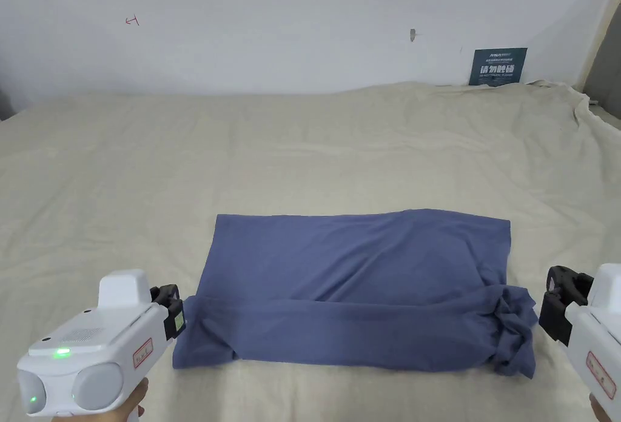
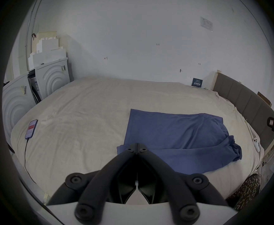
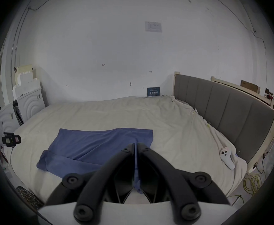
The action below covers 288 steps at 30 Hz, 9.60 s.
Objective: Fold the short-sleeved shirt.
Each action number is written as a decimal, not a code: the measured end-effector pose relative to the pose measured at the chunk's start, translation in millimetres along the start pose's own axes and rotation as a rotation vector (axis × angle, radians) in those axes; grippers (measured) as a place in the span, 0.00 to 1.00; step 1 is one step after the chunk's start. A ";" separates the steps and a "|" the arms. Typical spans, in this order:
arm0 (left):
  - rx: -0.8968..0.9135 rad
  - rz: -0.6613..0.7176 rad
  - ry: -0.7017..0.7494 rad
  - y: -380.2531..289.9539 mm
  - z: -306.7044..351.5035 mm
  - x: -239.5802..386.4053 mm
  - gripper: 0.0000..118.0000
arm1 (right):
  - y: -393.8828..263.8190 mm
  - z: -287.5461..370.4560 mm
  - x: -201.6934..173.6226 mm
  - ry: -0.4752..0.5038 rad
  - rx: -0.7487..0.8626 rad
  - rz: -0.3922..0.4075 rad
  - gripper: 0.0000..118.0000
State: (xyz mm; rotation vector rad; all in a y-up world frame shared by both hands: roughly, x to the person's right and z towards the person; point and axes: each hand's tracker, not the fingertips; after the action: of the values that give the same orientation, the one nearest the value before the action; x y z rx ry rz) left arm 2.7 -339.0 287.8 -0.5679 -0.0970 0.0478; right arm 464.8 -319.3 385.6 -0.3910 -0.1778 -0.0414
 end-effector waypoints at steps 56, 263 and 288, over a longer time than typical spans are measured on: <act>-0.400 0.026 -0.018 -11.9 -109.3 -29.9 0.04 | -85.8 -135.9 34.2 -0.003 -0.518 -0.100 0.76; -0.466 -0.074 -0.047 -95.9 -51.0 -59.8 0.00 | -120.7 -13.8 70.0 0.111 -0.504 -0.207 0.00; -0.215 0.015 -0.037 -25.5 -9.8 -37.4 0.94 | -16.5 4.0 18.4 0.079 -0.203 -0.103 0.83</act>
State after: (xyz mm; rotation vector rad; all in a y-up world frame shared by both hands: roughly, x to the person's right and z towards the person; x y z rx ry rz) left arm -33.0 -368.5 290.5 -0.7823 -0.1346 0.0631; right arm 481.0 -333.1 398.7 -0.5818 -0.1159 -0.1773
